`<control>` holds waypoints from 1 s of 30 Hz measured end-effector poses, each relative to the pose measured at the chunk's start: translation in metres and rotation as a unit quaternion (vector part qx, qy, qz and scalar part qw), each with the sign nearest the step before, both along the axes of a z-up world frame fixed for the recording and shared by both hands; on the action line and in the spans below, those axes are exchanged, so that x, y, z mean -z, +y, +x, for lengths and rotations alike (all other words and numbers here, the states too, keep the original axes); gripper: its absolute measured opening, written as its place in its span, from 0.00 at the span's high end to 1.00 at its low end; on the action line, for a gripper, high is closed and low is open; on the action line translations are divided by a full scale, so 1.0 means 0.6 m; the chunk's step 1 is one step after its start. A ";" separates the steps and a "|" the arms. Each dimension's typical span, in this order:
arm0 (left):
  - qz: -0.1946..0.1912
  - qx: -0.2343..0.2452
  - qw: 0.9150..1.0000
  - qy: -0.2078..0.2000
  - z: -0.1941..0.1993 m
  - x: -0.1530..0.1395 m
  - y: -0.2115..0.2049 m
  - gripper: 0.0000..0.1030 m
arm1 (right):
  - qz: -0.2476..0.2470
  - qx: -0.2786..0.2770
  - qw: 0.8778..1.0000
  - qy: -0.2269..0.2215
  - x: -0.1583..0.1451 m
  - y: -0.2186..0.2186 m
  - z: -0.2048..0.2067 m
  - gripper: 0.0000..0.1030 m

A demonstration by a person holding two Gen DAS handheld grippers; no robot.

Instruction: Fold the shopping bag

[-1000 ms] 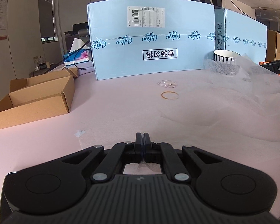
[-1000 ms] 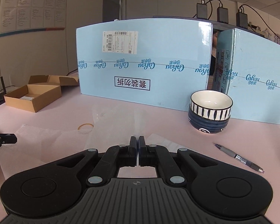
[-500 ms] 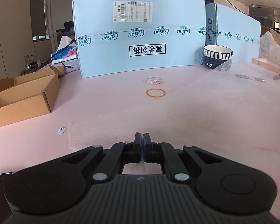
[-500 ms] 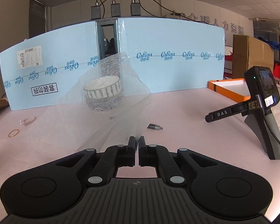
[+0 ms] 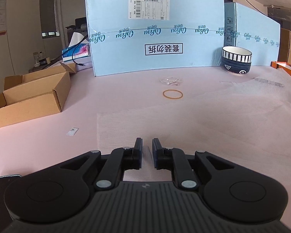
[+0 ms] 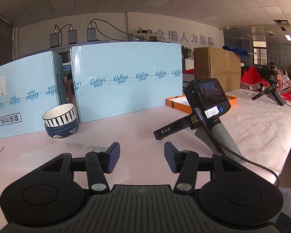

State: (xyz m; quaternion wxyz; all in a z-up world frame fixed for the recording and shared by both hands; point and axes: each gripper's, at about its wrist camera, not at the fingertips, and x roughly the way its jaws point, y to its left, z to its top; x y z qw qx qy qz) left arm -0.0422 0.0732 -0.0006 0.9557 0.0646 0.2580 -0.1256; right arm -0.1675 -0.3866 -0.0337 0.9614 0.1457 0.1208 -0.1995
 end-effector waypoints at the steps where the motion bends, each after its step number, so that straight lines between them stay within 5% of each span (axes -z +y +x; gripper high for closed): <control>1: -0.010 0.002 1.000 -0.003 -0.002 -0.005 0.005 0.35 | 0.002 -0.024 1.000 -0.009 -0.010 0.007 0.001 0.32; 2: -0.024 0.007 1.000 -0.009 -0.004 -0.011 0.011 0.21 | 0.000 -0.046 0.999 -0.013 -0.018 0.015 0.008 0.29; 6: -0.061 0.010 0.998 -0.024 -0.009 -0.033 0.036 0.20 | -0.015 -0.137 0.990 -0.011 -0.039 0.063 0.045 0.22; 9: -0.055 -0.034 0.998 -0.021 0.003 -0.032 0.051 0.20 | -0.019 -0.182 0.983 0.019 -0.027 0.099 0.094 0.22; 15: -0.069 -0.082 0.994 0.003 0.067 -0.016 0.073 0.21 | -0.021 -0.199 0.974 0.109 0.005 0.125 0.181 0.21; 23: -0.076 -0.064 0.993 0.058 0.144 0.008 0.066 0.26 | 0.025 -0.224 0.954 0.196 0.042 0.098 0.248 0.17; 30: -0.048 -0.029 0.997 0.058 0.146 0.010 0.044 0.67 | -0.019 -0.245 0.954 0.174 0.066 0.123 0.247 0.11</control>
